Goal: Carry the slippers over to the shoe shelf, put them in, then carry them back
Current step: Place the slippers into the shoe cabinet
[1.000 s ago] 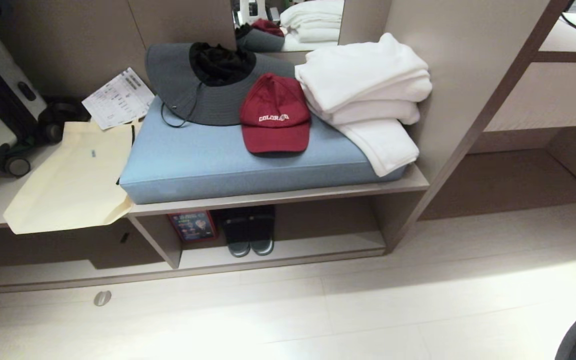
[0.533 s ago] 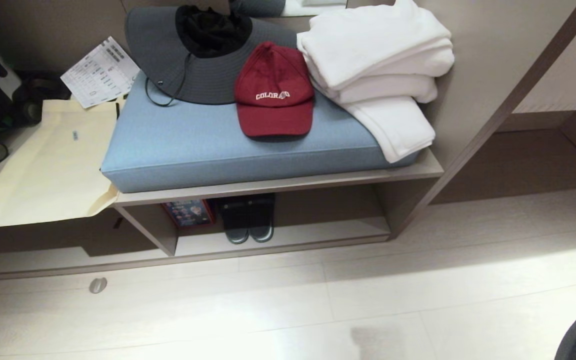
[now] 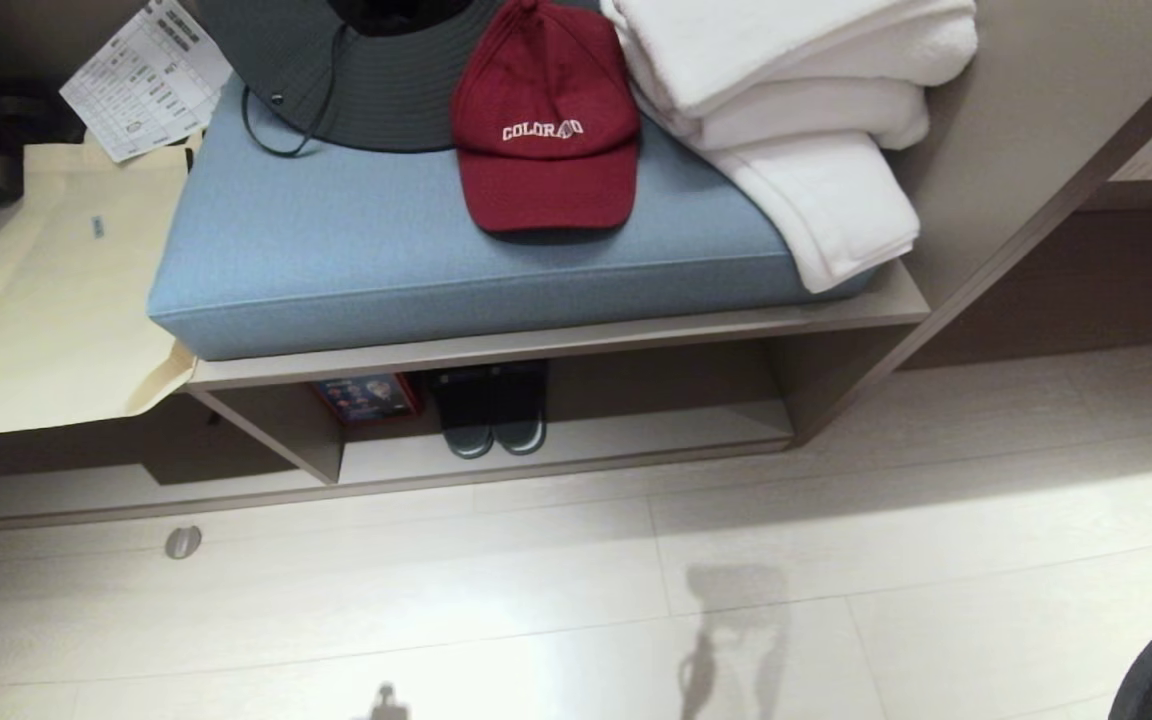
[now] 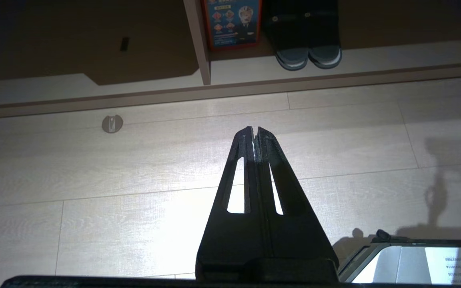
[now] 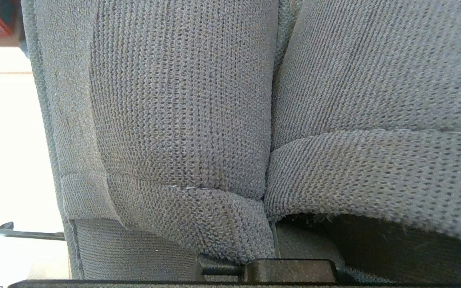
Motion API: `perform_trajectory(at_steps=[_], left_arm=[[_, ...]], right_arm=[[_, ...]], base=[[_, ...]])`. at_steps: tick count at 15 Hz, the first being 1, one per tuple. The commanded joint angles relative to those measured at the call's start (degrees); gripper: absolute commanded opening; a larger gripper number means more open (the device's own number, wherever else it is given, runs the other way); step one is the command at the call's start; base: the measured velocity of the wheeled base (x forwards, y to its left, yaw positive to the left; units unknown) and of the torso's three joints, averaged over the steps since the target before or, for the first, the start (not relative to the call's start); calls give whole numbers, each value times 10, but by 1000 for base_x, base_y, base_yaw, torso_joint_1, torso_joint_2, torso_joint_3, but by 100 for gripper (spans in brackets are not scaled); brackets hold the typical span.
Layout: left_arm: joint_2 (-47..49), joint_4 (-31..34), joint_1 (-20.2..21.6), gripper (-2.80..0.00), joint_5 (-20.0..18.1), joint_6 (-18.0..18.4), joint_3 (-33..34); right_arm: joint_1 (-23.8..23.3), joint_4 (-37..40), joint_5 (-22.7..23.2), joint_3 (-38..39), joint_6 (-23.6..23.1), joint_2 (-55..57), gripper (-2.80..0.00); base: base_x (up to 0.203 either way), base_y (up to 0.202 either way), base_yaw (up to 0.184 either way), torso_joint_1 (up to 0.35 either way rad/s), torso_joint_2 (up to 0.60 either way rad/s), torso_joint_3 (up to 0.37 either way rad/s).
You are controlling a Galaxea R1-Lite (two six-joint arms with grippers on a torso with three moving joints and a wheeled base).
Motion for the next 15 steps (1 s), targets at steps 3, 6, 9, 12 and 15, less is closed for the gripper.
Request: perform_trajectory(at_steps=[3, 6, 9, 12, 15], left_arm=[[0, 0, 1, -280, 0, -1, 0], [0, -1, 1, -280, 0, -1, 0], [0, 0, 0, -280, 0, -1, 0], [0, -1, 1, -280, 0, -1, 0], [0, 0, 0, -280, 0, -1, 0]], right_arm=[[0, 0, 0, 0, 0, 0, -280], [0, 0, 0, 0, 0, 1, -280], [0, 0, 0, 0, 0, 1, -280], [0, 0, 0, 0, 0, 0, -280], [0, 0, 0, 0, 0, 1, -280]], base=[[0, 0, 0, 5, 1, -196], [0, 0, 0, 3, 3, -196], [0, 0, 0, 2, 3, -199], [0, 0, 0, 2, 3, -201], [0, 0, 0, 3, 3, -200]])
